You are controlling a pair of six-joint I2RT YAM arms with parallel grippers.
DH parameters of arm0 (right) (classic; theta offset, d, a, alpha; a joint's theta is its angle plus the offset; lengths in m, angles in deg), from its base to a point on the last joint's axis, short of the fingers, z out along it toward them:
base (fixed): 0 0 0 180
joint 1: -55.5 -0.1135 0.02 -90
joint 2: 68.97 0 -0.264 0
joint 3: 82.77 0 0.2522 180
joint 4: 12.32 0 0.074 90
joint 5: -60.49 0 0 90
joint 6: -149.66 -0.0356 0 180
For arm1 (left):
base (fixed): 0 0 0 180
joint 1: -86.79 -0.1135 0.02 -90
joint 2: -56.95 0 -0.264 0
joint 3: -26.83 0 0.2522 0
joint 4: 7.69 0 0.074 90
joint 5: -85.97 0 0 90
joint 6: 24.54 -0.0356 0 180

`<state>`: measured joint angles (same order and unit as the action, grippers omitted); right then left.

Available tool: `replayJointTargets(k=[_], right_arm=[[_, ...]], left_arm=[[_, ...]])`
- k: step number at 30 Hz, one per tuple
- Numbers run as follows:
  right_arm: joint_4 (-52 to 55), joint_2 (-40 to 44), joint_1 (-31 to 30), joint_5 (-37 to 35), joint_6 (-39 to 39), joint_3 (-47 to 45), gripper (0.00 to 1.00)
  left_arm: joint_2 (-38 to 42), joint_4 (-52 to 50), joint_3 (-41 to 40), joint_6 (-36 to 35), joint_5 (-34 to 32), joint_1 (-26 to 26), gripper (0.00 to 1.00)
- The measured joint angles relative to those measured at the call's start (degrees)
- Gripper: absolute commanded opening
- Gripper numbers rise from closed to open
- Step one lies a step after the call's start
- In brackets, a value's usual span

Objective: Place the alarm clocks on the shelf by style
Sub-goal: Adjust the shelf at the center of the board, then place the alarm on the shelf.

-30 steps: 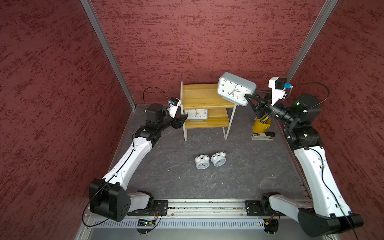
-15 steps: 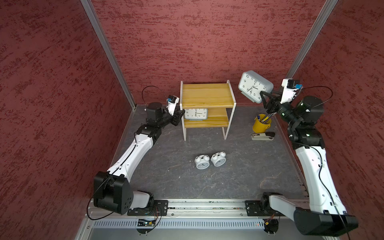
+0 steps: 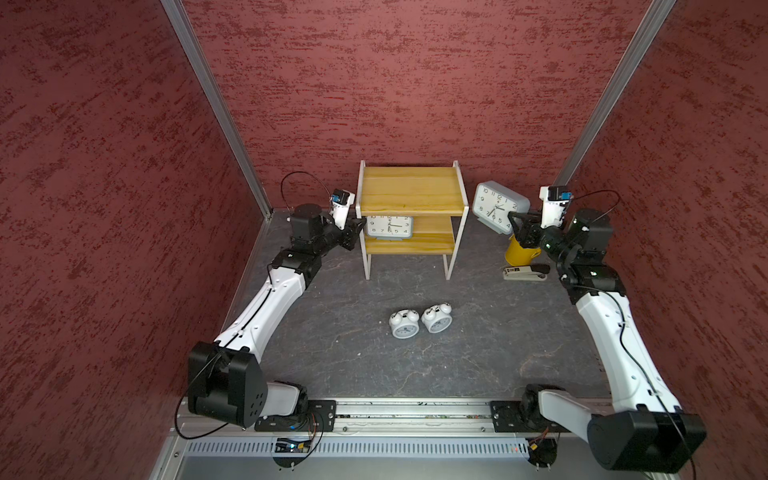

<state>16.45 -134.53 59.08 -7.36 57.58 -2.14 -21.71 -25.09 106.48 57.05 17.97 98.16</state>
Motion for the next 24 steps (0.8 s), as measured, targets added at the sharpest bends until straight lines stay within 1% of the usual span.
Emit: replayJointTargets(k=[4, 9, 19, 24], right_arm=[[-0.1, 0.0, 0.0, 2.3, 1.1, -2.4, 0.00], [-3.8, -0.8, 0.0, 6.6, 2.5, -5.4, 0.00], [-14.1, -8.3, 0.0, 15.8, 5.6, -7.1, 0.00], [-17.0, -11.9, -0.2, 19.1, 7.0, -7.0, 0.00]], left_arm=[[0.0, -0.7, 0.1, -0.3, 0.3, -0.3, 0.35], [0.0, -1.3, 0.1, -0.7, 0.0, -1.0, 0.35], [0.0, -1.5, 0.1, -1.3, 0.1, -1.2, 0.35], [0.0, -1.5, 0.1, -1.5, 0.2, -1.2, 0.35]])
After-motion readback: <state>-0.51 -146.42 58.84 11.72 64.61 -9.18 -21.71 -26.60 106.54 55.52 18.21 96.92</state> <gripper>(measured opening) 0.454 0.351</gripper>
